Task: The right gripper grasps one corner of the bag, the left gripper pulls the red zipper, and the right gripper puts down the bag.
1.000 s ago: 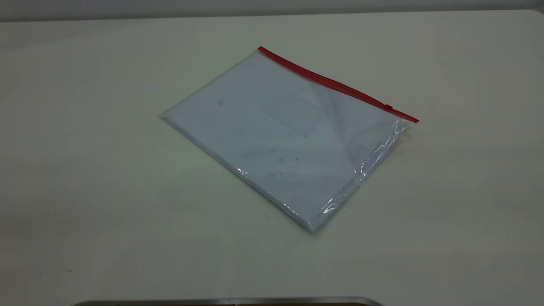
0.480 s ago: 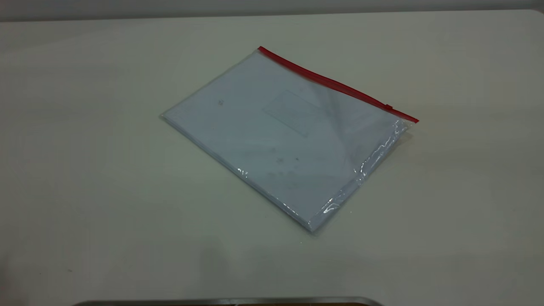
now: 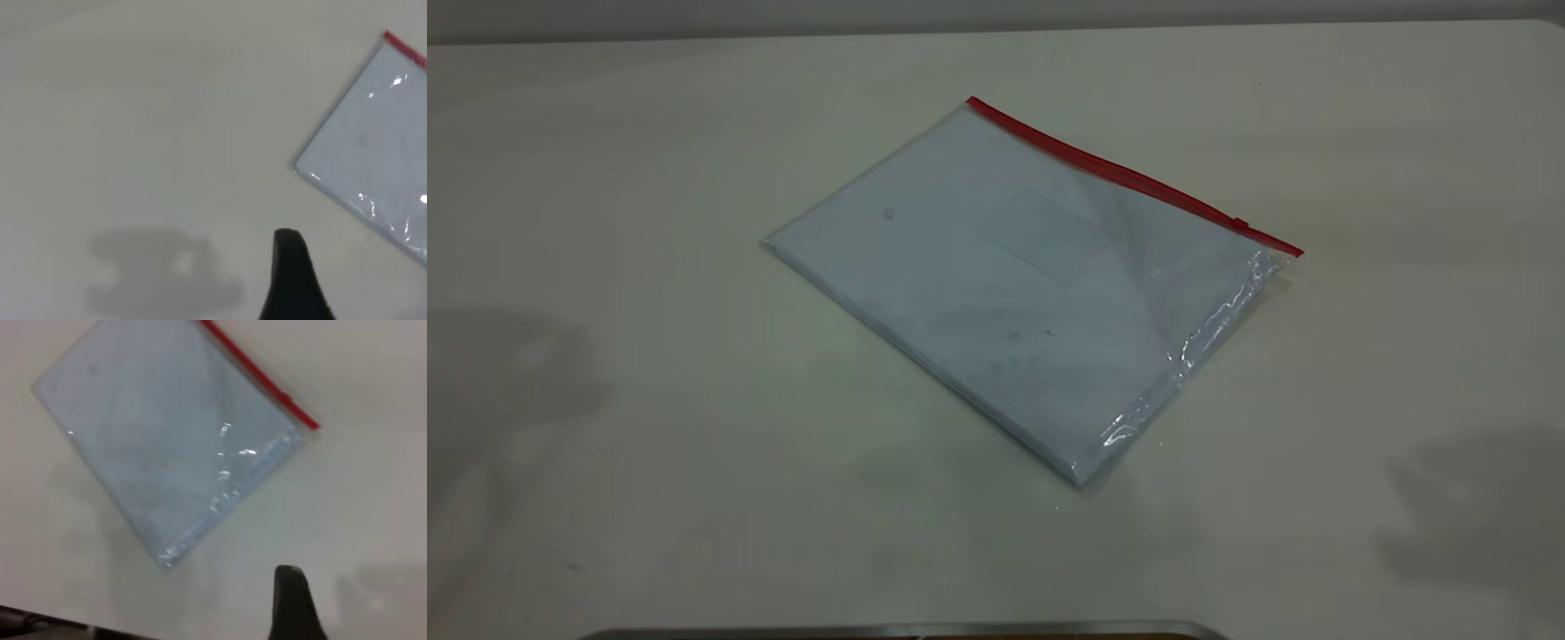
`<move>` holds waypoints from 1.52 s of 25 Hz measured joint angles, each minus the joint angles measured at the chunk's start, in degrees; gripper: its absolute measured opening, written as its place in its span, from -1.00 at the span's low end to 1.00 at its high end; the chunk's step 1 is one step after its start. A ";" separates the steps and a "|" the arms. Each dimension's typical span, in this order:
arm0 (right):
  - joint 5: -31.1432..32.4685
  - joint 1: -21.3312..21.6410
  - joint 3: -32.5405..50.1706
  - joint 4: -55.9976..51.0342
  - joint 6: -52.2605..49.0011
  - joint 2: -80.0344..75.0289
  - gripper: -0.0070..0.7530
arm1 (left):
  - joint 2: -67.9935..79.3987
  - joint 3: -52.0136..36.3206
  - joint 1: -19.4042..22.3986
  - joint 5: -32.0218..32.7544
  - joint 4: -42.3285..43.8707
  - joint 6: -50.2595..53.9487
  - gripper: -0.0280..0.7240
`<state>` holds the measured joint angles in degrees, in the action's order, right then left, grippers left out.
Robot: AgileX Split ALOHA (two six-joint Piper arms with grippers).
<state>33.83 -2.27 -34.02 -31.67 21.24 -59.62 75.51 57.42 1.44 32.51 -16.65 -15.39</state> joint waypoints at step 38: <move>-1.65 3.88 -24.68 -70.95 87.49 -79.48 0.40 | 31.90 15.53 -7.84 4.62 -14.95 -30.51 0.54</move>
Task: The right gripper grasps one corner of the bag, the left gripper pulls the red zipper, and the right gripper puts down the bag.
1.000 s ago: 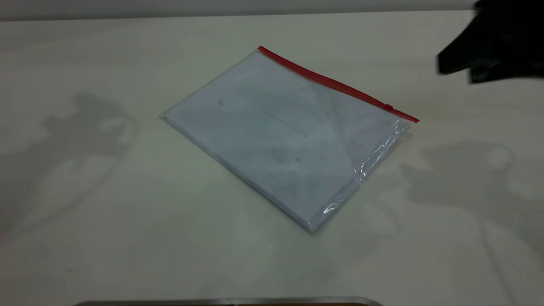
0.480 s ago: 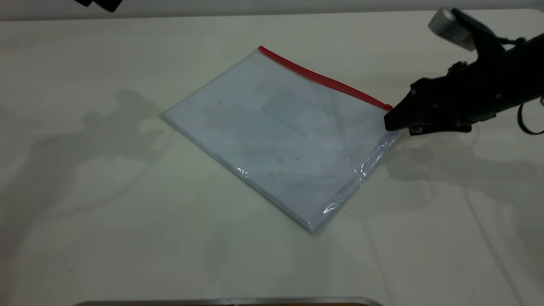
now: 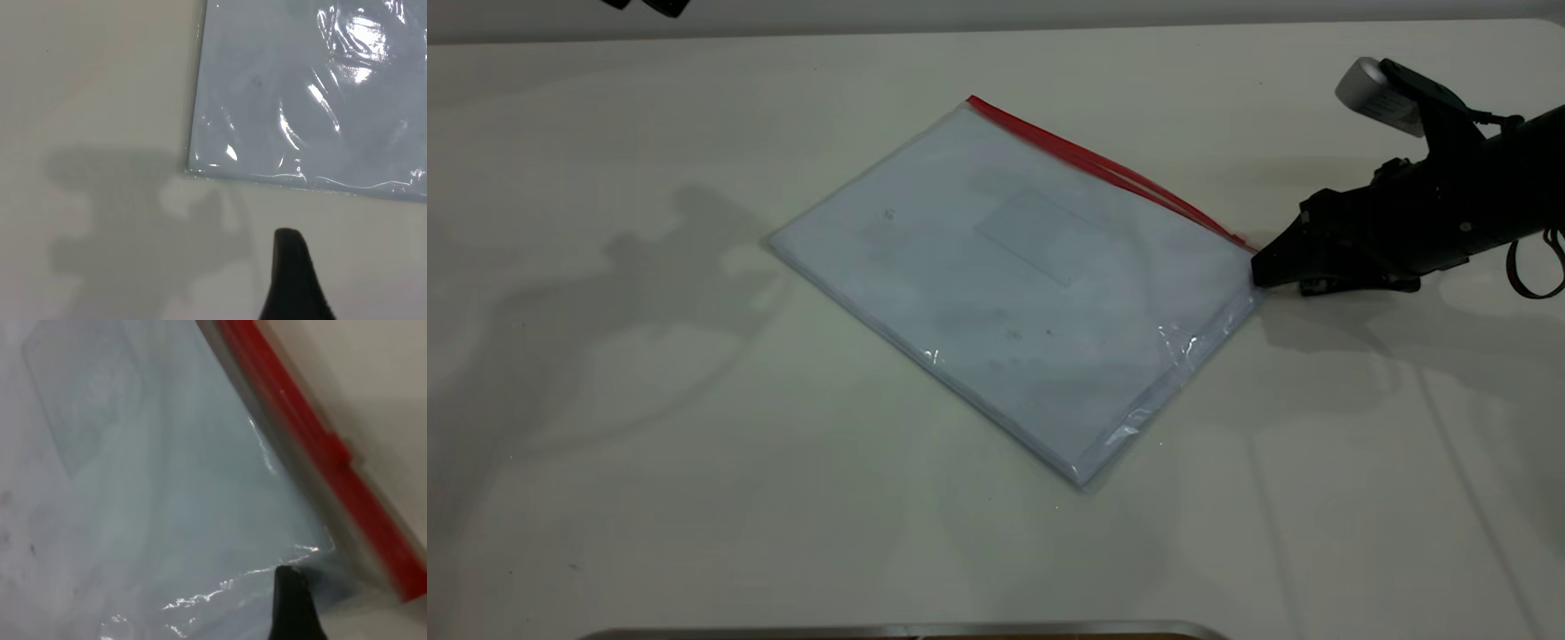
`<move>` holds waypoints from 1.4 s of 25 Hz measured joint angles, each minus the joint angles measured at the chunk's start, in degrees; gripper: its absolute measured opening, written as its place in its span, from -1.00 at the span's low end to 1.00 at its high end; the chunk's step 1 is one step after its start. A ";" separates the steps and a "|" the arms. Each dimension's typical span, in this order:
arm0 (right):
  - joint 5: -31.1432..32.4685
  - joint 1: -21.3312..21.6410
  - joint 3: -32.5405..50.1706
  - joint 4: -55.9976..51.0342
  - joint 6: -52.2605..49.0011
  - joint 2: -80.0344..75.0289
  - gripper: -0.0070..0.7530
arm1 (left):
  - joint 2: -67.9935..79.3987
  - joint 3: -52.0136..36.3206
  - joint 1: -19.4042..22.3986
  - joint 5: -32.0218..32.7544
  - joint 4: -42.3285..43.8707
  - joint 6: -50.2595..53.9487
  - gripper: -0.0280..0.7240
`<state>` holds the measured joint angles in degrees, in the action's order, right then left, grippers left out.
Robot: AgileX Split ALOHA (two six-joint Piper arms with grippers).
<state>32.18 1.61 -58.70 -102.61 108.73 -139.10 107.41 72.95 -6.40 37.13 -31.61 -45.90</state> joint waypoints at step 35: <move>24.66 -6.55 -20.20 22.52 -2.73 -4.56 -0.89 | 2.88 2.16 -6.90 0.58 -0.11 -18.57 0.54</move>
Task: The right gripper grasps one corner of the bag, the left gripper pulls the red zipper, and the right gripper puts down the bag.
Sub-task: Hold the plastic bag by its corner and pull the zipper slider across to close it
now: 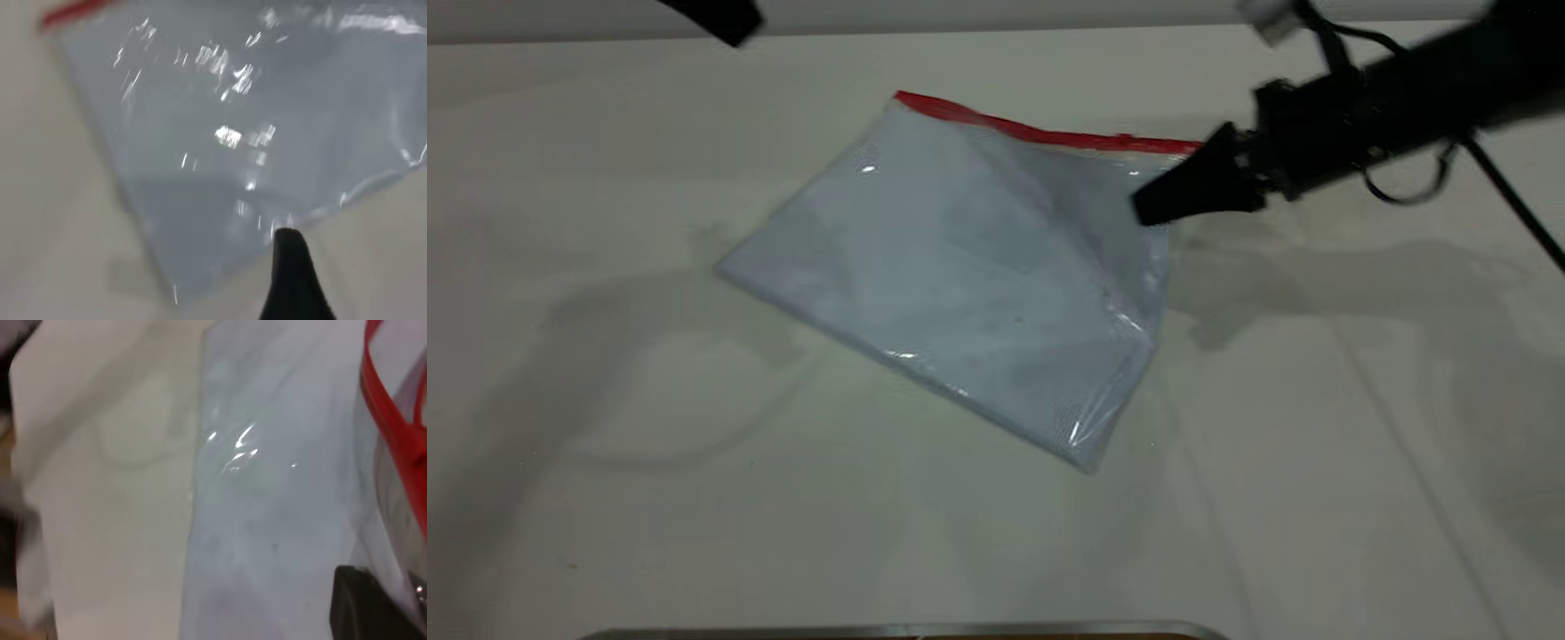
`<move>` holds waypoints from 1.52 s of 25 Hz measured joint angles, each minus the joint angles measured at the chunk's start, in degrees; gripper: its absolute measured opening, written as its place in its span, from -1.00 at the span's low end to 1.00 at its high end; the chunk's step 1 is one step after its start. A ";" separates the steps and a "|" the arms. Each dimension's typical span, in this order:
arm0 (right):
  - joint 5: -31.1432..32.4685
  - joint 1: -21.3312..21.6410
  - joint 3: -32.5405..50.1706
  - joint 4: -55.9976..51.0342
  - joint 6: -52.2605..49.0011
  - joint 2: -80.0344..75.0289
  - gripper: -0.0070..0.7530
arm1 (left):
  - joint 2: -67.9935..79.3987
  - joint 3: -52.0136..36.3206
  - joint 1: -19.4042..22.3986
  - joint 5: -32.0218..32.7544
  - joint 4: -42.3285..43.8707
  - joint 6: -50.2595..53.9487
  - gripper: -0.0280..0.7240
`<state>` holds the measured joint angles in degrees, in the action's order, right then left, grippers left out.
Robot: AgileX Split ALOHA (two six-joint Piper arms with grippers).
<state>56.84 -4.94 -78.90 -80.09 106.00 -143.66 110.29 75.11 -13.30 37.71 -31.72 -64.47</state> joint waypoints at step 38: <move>-0.37 -6.08 -11.00 7.70 -5.04 0.69 -0.89 | 22.93 22.96 -11.62 -0.75 -11.52 -19.90 0.28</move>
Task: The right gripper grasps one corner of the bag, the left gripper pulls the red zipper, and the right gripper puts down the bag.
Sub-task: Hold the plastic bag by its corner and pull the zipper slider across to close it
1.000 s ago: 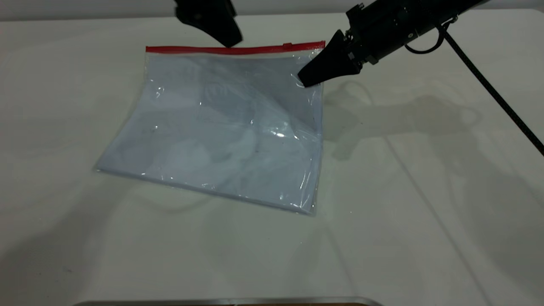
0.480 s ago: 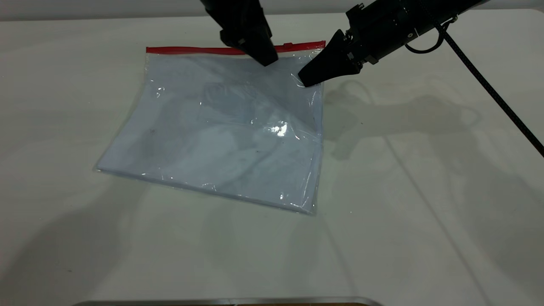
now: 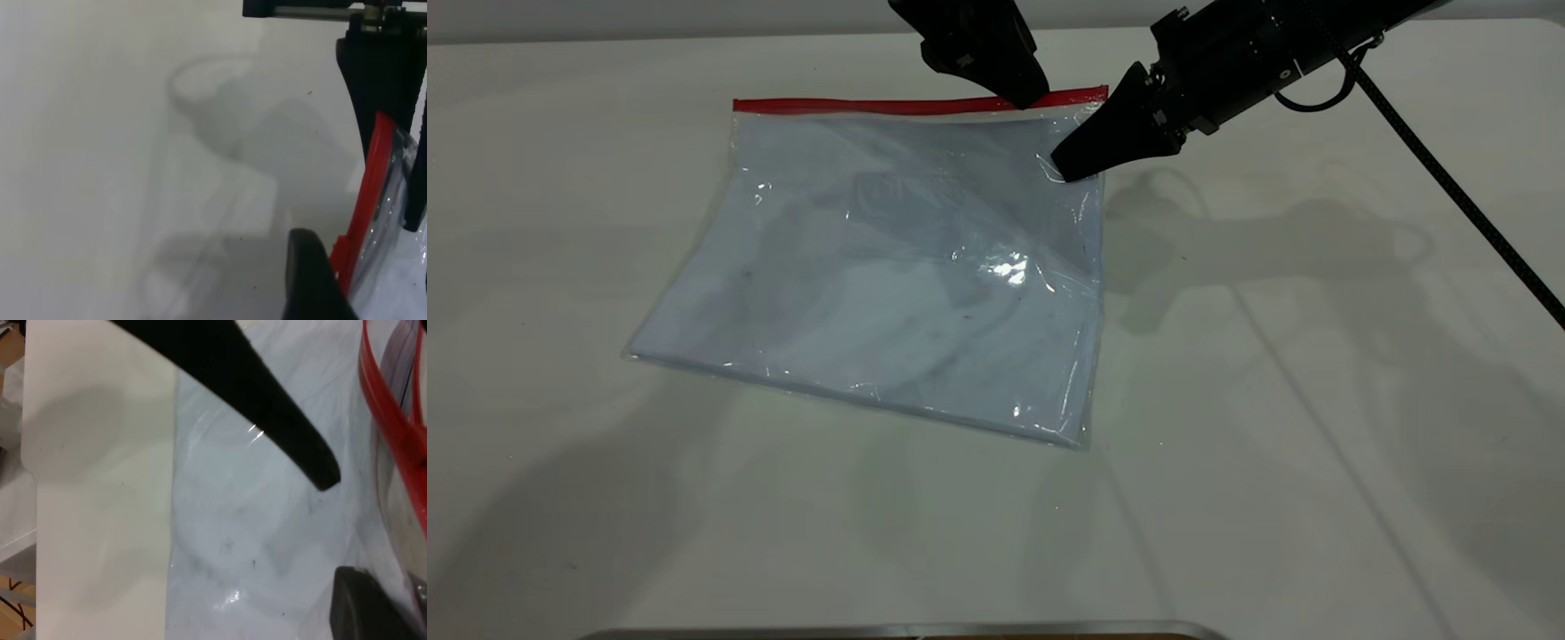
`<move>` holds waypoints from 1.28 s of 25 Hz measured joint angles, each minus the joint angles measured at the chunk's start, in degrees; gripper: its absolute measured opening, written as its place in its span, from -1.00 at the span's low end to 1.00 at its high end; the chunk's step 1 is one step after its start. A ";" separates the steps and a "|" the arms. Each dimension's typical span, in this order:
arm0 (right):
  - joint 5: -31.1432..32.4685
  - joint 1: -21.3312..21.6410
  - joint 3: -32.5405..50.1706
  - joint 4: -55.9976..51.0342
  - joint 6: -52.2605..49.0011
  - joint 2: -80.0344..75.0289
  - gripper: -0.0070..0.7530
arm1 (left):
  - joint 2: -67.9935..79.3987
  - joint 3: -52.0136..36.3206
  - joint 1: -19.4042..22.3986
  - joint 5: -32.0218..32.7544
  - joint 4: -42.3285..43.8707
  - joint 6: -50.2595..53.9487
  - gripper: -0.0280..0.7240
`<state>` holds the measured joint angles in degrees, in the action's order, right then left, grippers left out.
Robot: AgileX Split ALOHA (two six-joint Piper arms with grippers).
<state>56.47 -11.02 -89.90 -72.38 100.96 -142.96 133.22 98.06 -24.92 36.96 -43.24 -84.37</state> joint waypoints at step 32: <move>-0.02 0.05 0.00 0.04 0.00 0.00 -0.89 | 2.59 0.04 0.00 -1.11 -5.47 -5.96 -0.74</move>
<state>56.45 -10.97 -89.90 -72.34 100.96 -142.96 135.81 98.10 -24.92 35.85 -48.71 -90.34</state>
